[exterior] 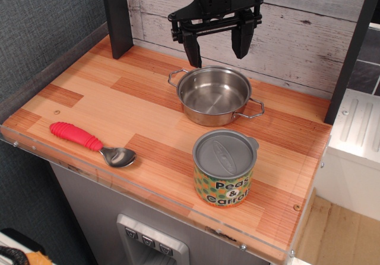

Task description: Place the spatula on the far edge of the table

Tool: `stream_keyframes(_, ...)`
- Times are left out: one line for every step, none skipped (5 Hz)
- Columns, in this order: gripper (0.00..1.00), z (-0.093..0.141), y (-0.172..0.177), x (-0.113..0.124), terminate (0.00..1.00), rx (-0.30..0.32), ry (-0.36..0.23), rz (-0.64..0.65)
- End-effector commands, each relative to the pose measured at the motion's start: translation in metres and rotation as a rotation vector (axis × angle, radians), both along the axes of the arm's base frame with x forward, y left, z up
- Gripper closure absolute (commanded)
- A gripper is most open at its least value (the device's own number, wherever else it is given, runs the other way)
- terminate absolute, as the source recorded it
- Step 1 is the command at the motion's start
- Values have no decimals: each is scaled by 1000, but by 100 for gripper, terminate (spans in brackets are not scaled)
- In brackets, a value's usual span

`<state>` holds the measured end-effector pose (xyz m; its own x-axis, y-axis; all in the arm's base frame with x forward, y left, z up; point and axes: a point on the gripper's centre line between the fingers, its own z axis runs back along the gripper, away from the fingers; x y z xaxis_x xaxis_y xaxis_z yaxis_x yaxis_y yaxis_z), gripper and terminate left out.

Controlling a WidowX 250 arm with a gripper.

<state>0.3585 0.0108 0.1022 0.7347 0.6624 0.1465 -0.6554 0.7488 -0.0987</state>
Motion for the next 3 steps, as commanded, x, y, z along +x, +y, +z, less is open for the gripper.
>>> stream_keyframes(0, 0, 0, 0, 0, 0, 0, 0)
stream_keyframes(0, 9, 12, -13, 0, 46, -28, 115)
stream_keyframes(0, 7, 34, -27, 0, 56, -14, 258)
